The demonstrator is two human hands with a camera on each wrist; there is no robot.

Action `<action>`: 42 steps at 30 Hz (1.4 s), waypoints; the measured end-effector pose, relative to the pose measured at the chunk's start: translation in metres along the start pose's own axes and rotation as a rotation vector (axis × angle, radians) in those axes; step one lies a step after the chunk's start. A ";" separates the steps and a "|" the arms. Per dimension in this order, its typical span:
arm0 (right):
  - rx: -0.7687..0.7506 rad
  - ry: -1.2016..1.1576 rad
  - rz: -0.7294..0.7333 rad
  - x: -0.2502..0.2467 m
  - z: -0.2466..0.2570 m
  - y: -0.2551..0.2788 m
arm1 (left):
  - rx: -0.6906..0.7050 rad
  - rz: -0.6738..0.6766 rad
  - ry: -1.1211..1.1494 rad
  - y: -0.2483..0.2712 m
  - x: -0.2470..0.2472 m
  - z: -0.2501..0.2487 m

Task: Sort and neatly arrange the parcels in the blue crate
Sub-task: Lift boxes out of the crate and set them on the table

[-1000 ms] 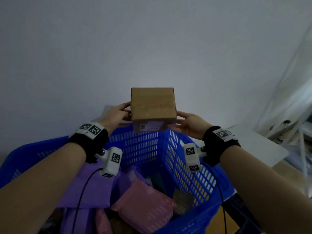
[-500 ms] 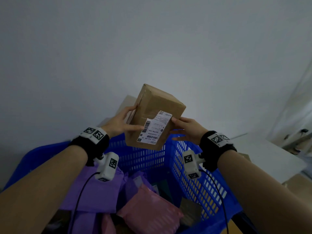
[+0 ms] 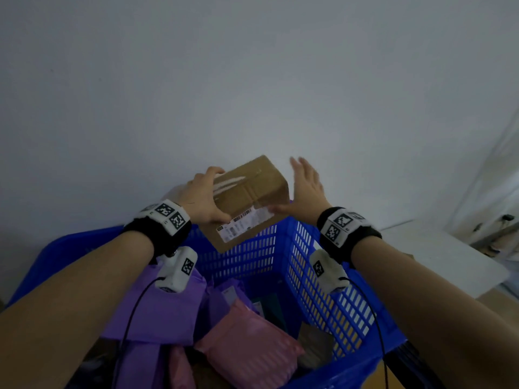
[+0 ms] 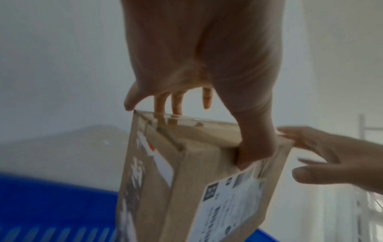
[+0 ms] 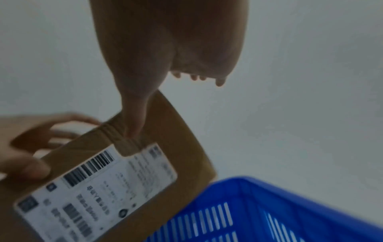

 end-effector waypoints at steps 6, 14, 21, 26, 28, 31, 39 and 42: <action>-0.291 0.206 0.200 0.025 0.028 -0.002 | 0.277 0.036 -0.428 0.000 0.004 -0.024; -0.321 0.201 0.194 0.037 0.037 -0.002 | 0.360 0.033 -0.324 -0.001 -0.001 -0.018; 0.115 -0.210 0.180 0.019 0.007 -0.010 | -0.005 -0.134 0.267 -0.001 -0.017 0.002; 0.472 -0.630 0.072 0.014 -0.016 -0.003 | -0.310 0.008 0.601 -0.002 0.002 0.004; 0.560 -0.743 0.050 0.011 -0.022 0.001 | -0.351 0.092 0.691 -0.002 0.012 0.000; 0.624 -0.800 0.046 0.005 -0.036 0.003 | -0.331 0.173 0.808 -0.004 0.024 -0.014; 0.685 -0.912 0.026 -0.035 -0.093 0.004 | -0.246 0.216 0.905 -0.028 0.044 -0.073; 0.710 -0.952 0.000 -0.057 -0.124 0.002 | -0.204 0.231 0.892 -0.041 0.061 -0.108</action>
Point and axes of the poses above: each hand's wrist, its own y-axis away from the middle knuckle, its own x-axis out of the palm, z = x × y, the point moved 3 cm from there along -y, towards the middle knuckle, and after that the axes turned 12 degrees about -z, right-handed, at the moved point
